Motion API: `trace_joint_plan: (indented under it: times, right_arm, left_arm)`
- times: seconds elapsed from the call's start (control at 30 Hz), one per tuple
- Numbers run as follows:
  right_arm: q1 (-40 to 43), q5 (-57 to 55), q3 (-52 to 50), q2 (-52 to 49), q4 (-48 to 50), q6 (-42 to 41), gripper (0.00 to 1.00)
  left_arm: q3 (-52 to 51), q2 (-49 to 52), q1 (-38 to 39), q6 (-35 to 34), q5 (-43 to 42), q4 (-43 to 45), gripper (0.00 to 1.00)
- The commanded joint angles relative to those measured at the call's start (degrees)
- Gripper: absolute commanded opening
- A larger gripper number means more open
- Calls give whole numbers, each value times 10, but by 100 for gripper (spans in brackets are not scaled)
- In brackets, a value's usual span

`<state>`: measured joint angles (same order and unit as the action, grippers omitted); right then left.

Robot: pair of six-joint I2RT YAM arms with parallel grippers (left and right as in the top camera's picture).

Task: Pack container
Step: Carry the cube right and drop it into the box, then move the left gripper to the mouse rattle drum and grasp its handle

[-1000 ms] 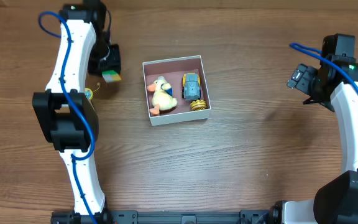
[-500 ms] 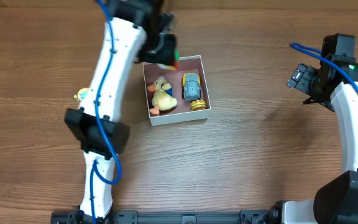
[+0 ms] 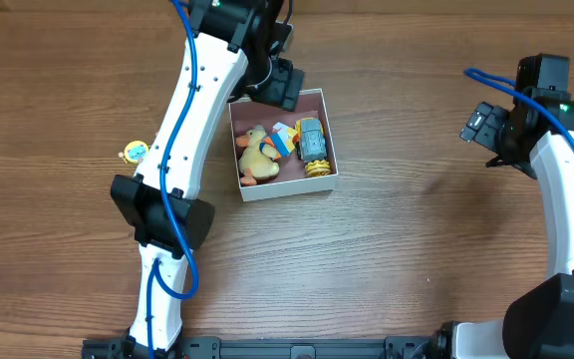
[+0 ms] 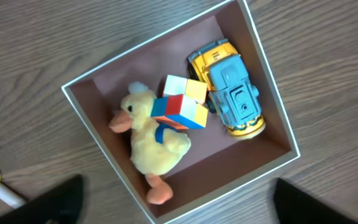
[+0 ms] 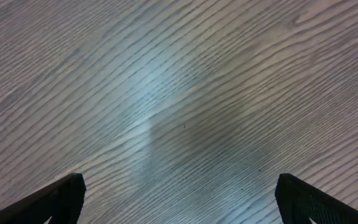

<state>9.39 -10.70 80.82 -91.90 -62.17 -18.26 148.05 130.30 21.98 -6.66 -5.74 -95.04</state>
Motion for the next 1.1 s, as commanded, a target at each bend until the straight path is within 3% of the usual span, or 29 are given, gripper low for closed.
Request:
trace_joint_plan:
  times: [0.0,0.07,0.1,0.27,0.37,0.4,0.47,0.53,0.6,0.7,0.83,0.93,1.07]
  right_arm:
    - [2,-2,1,3,4,-4,100]
    - [2,-2,1,3,4,-4,100]
    - [2,-2,1,3,4,-4,100]
    - [2,-2,1,3,4,-4,100]
    - [2,-2,1,3,4,-4,100]
    - [2,-2,1,3,4,-4,100]
    - [2,-2,1,3,4,-4,100]
    - [2,-2,1,3,4,-4,100]
    - [2,-2,1,3,4,-4,100]
    - [2,-2,1,3,4,-4,100]
    - [2,-2,1,3,4,-4,100]
    - [2,-2,1,3,4,-4,100]
    - [2,-2,1,3,4,-4,100]
  left_arm:
    - [12,-12,-5,0,6,5,100]
    - [13,-16,-19,-64,65,-6,100]
    - [13,-24,-47,-119,135,-18,100]
    - [7,-40,-165,-133,75,-18,100]
    - [-74,-41,-228,-134,76,-18,100]
    - [-115,-41,-243,-152,92,-18,100]
    - [-193,-41,-278,-254,198,-11,100]
    - [-220,-41,-314,-287,196,-5,100]
    - [-226,-41,-350,-267,113,-16,100]
    - [-248,-41,-373,-172,41,7,100]
    - [-320,-41,-346,-139,40,67,100]
    - [-359,-47,-315,-155,45,100,100]
    - [-385,-115,-303,-159,68,105,100]
